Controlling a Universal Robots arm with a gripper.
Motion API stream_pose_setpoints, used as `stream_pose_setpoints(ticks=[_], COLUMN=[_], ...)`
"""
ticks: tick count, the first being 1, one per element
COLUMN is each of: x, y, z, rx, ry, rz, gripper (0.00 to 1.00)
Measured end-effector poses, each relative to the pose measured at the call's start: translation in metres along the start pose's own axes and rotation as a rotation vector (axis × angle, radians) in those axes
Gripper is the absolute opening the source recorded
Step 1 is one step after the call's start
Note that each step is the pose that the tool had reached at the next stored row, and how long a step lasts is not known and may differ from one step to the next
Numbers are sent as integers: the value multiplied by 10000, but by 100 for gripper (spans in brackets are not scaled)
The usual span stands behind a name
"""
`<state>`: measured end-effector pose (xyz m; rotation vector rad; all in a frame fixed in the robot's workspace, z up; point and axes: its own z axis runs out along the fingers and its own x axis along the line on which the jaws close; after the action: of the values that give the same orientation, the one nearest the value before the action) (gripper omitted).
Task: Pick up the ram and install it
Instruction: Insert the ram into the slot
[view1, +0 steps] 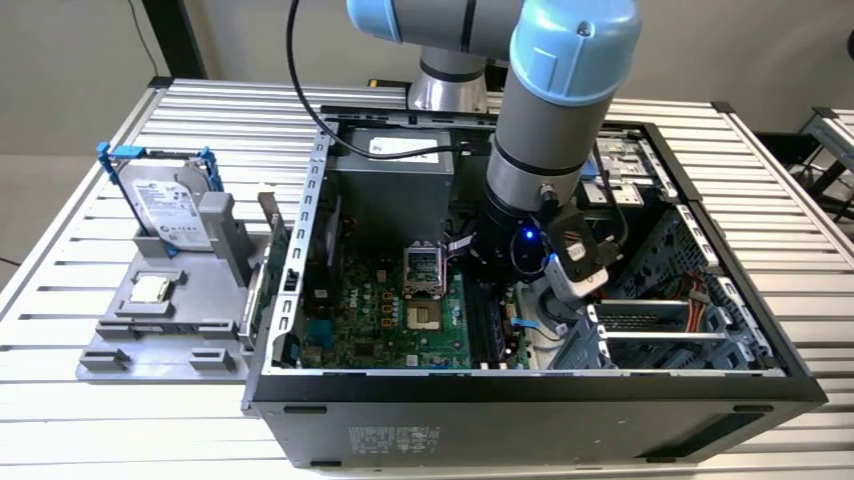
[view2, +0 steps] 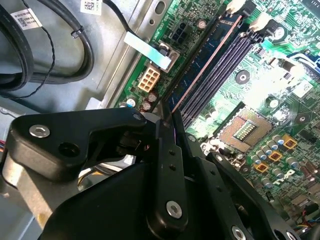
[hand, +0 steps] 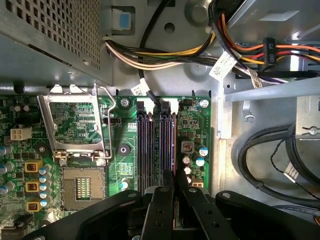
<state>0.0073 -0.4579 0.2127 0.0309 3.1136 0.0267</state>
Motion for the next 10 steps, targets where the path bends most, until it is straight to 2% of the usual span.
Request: stream_pose_setpoints(ticks=[1,7,10], x=[1,-1,-3], y=[-1,1,2], z=[-1,-16,-130], rx=[6,7,7], ry=[4,15,33], rz=[0,0,1], gripper=[100,100,100])
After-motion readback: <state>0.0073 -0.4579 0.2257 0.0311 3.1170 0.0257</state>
